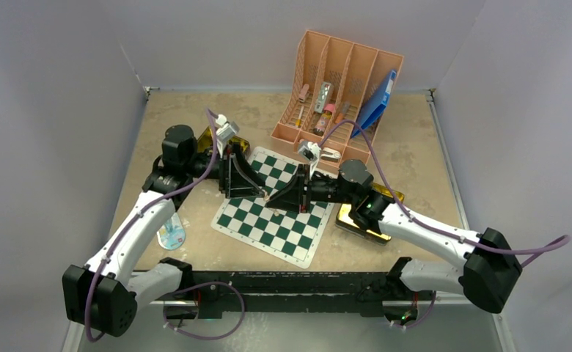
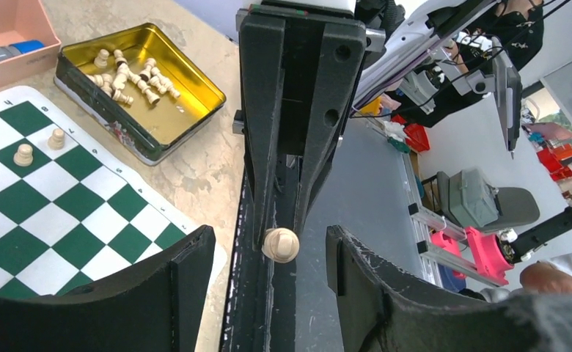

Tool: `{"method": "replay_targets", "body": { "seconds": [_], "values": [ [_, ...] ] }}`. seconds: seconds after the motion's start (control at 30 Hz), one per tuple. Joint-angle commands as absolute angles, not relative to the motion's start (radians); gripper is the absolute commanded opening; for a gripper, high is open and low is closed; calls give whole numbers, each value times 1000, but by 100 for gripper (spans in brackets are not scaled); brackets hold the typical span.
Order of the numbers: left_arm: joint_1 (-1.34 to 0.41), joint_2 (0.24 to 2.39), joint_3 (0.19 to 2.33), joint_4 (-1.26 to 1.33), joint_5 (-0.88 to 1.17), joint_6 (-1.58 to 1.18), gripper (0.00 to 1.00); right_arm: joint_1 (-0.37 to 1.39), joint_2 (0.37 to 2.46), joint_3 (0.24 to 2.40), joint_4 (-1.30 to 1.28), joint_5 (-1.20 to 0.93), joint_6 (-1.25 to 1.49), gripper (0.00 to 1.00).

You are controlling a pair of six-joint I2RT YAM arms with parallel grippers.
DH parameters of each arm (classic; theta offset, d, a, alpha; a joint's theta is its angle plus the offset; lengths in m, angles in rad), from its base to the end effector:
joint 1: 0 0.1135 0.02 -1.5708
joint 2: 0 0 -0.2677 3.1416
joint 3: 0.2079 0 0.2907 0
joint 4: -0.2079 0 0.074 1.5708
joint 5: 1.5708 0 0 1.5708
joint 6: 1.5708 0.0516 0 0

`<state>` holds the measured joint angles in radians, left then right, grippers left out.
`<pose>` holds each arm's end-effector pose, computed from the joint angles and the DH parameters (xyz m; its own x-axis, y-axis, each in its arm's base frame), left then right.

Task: Set up the chess pieces on the board
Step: Pick up the chess piece from the storage box.

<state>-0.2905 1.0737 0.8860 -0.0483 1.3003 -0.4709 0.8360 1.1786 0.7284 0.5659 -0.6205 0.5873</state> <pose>0.2428 -0.1245 0.3341 -0.6416 0.0653 -0.7642 0.7665 0.0194 -0.6419 0.1890 0.2539 0.3045 -0.4846 0.1361 -0.8641 -0.8677 0.0499 0.4945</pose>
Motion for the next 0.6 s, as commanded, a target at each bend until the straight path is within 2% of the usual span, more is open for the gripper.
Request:
{"method": "replay_targets", "body": {
  "seconds": [0.0,0.13,0.33,0.47,0.57],
  "values": [
    [-296,1042,852,-27,1341,-436,55,841,1176,771,630,-628,605,14],
    [-300,1039,841,19,1358,-461,47,842,1186,774,625,-619,608,14],
    [-302,1018,836,2,1349,-446,45,843,1196,780,625,-618,616,14],
    [-303,1003,824,-34,1344,-427,37,846,1209,785,603,-611,609,14],
    [-303,993,822,-57,1341,-401,36,848,1207,779,600,-609,607,14]
  ]
}}
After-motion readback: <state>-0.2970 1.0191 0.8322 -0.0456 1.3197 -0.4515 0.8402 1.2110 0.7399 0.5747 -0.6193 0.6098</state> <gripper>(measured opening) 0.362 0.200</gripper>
